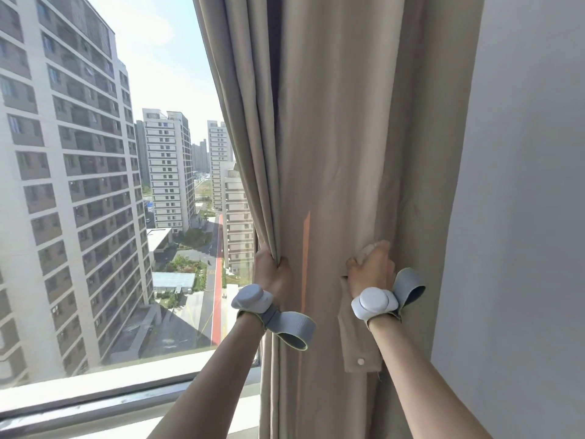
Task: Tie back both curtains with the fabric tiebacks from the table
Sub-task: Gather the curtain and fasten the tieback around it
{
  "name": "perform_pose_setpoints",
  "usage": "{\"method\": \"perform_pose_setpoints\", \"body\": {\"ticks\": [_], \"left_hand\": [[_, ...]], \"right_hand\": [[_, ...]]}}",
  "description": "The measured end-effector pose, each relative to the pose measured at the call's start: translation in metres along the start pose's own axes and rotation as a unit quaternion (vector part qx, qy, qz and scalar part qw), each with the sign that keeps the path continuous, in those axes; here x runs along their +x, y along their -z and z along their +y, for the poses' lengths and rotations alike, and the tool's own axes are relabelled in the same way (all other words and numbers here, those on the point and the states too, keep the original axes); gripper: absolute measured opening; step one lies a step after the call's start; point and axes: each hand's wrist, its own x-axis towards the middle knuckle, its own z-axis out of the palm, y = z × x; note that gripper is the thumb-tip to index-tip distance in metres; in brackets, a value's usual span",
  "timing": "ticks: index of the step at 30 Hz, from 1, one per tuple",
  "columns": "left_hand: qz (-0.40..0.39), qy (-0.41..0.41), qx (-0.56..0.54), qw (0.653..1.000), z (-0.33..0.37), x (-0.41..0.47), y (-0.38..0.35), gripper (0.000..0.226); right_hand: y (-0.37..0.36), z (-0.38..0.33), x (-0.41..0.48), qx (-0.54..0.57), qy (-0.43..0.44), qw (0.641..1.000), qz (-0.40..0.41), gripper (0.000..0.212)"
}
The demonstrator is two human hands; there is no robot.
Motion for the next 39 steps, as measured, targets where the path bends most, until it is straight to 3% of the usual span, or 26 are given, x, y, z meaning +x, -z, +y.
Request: {"method": "perform_pose_setpoints", "body": {"ticks": [10,14,18,22,26,30,34,39], "left_hand": [[0.003,0.001,0.021,1.0,-0.007,0.003,0.004,0.021],[0.014,-0.01,0.02,1.0,-0.011,0.004,0.002,0.02],[0.034,0.007,0.01,0.999,-0.011,0.004,0.003,0.021],[0.005,-0.002,-0.024,1.0,-0.01,0.001,0.008,0.03],[-0.025,0.001,-0.084,0.996,0.0,-0.006,0.012,0.023],[-0.04,0.021,-0.107,0.993,0.004,-0.009,0.012,0.034],[-0.005,0.03,-0.094,0.995,0.003,-0.007,0.008,0.035],[0.051,-0.023,-0.034,0.998,-0.01,0.001,0.002,0.026]], "right_hand": [[-0.021,-0.008,-0.02,-0.017,0.056,0.997,-0.042,0.02],[-0.03,-0.009,-0.026,-0.018,0.091,0.994,-0.062,0.027],[-0.034,-0.011,-0.033,0.022,0.111,0.989,-0.1,0.035],[-0.038,-0.015,-0.037,0.052,0.129,0.981,-0.135,0.035],[-0.038,-0.019,-0.042,0.12,0.156,0.964,-0.181,0.034],[-0.042,-0.017,-0.047,0.166,0.116,0.953,-0.227,0.036],[-0.044,-0.013,-0.054,0.231,0.075,0.93,-0.276,0.03],[-0.05,-0.007,-0.056,0.23,0.061,0.92,-0.312,0.04]]}}
